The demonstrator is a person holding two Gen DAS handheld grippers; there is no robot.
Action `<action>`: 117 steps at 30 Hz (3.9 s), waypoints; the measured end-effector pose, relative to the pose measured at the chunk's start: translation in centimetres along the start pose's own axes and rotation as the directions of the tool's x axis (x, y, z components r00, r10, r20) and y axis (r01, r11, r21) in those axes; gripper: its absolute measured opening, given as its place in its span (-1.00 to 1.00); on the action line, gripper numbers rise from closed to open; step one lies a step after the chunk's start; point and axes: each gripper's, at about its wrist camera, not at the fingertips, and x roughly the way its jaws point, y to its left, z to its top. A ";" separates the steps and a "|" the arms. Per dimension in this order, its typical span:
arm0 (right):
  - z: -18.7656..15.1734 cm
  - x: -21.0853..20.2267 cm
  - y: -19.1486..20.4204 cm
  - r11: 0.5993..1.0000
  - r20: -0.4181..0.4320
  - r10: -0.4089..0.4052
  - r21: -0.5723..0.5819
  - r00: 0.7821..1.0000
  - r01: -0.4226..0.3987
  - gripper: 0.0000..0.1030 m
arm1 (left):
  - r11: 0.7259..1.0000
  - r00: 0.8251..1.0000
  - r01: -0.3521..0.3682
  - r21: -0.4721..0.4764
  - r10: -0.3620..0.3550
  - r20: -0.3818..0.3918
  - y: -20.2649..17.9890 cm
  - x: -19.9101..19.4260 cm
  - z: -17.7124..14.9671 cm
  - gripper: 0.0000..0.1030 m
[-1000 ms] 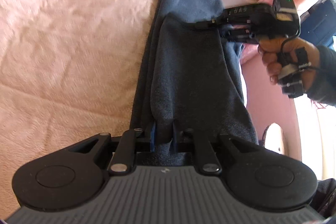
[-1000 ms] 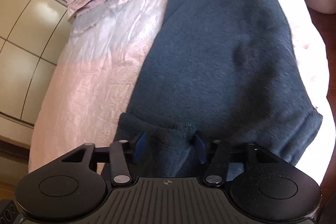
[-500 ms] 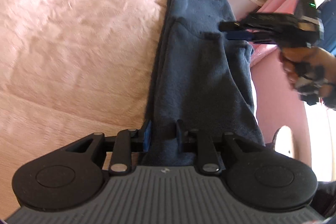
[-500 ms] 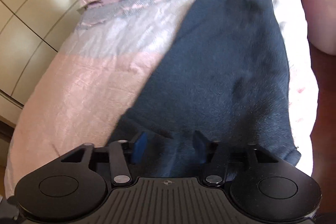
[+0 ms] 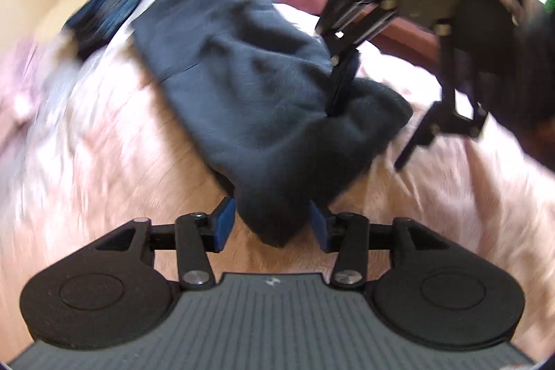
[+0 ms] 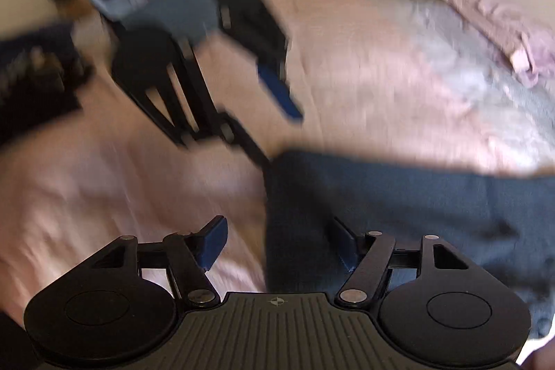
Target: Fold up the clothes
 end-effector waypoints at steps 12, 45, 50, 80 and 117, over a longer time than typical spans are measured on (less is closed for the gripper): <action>-0.7 1.2 0.5 0.993 -0.088 -0.114 -0.010 0.990 0.114 0.00 | 0.855 0.983 -0.185 0.484 0.161 0.092 -3.8 1.4 -1.6 0.07; 4.0 -7.1 -0.4 0.979 -0.009 -0.160 -0.126 0.987 0.158 -0.42 | 0.969 0.997 0.072 0.235 -0.073 -0.004 4.3 -3.0 7.2 -0.57; 6.7 -11.2 -5.1 0.992 0.002 -0.112 -0.055 0.994 0.111 -0.42 | 0.973 0.992 0.127 0.195 -0.126 -0.021 10.1 -3.0 12.1 -0.56; -2.3 -3.3 -62.2 0.669 0.112 0.361 0.660 0.926 -0.341 -0.33 | 0.869 0.846 0.451 -0.201 -0.488 -0.213 43.8 36.4 31.2 -0.31; -11.3 -6.2 -58.3 0.188 0.269 0.116 0.939 0.956 -0.287 -0.78 | 0.677 0.894 0.274 -0.683 -0.440 -0.078 47.3 36.4 28.0 -0.75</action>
